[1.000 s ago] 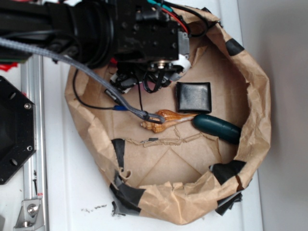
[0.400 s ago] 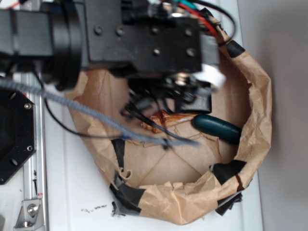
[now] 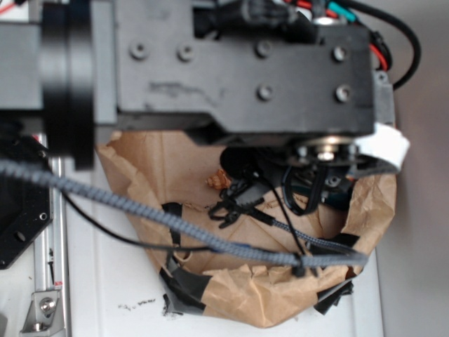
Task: Grab the red paper.
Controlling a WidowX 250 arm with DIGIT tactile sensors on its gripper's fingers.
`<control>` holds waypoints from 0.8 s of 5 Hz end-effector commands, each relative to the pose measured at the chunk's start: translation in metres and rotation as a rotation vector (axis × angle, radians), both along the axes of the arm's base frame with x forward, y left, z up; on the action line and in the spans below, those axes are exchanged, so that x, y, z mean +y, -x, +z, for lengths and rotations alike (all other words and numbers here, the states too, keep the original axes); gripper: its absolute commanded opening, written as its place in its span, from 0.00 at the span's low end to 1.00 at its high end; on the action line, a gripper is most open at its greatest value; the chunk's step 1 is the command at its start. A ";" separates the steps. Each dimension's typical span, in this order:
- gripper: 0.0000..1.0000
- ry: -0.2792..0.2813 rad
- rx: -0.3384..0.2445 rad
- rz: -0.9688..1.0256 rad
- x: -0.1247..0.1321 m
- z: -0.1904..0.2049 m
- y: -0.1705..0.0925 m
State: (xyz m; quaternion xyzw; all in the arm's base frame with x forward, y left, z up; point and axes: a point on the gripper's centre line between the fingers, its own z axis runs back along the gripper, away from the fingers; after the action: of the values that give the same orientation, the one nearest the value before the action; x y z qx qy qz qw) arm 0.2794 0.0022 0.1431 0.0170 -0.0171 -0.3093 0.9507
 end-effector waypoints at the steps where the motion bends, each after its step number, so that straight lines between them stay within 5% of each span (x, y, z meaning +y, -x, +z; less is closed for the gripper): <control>1: 1.00 -0.013 -0.052 0.005 0.045 -0.026 0.014; 2: 1.00 -0.025 -0.023 0.031 0.061 -0.053 0.022; 3: 1.00 0.038 -0.004 0.046 0.054 -0.066 0.022; 4: 1.00 0.057 -0.035 0.046 0.045 -0.078 0.012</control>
State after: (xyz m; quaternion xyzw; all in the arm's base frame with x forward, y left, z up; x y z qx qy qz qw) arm 0.2660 0.0520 0.0559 -0.0123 -0.0273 -0.2754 0.9609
